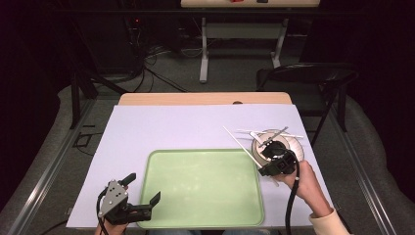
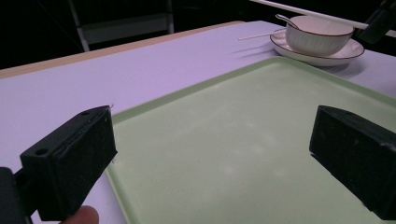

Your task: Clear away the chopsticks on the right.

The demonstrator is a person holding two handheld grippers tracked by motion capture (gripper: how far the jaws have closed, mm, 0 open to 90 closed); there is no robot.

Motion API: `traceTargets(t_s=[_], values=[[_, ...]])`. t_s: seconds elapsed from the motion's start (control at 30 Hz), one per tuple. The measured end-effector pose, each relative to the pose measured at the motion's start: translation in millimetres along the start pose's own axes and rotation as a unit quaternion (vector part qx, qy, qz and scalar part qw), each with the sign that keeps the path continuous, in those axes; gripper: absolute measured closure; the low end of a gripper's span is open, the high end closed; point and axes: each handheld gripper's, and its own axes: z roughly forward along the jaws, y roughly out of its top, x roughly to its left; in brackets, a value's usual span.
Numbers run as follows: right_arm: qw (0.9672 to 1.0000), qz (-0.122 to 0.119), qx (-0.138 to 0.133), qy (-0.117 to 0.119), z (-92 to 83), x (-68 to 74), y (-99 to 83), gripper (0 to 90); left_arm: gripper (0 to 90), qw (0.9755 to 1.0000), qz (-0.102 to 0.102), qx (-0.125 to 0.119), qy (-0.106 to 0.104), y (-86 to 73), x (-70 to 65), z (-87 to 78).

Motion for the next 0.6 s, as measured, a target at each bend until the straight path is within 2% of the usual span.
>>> traceTargets(t_s=[0.1, 0.23, 0.4, 0.6], values=[[1.0, 0.0, 0.0, 0.0, 0.0, 0.0, 0.0, 83.7, 0.3, 1.0, 0.0, -0.002, 0.001, -0.1, 0.0, 0.0], [0.9999, 0.001, 0.003, 0.012, 10.1, 9.2, -4.5, 83.7, 0.3, 1.0, 0.0, 0.0, 0.0, 0.0, 0.0, -0.1], [0.9994, 0.018, 0.001, 0.029, 18.6, 13.9, -8.8, 83.6, 0.3, 1.0, 0.0, 0.0, -0.001, 0.0, 0.0, -0.1], [0.9984, 0.041, 0.003, 0.037, 27.8, 17.1, -14.0, 83.6, 0.3, 1.0, 0.0, 0.0, 0.0, 0.0, 0.1, -0.2]])
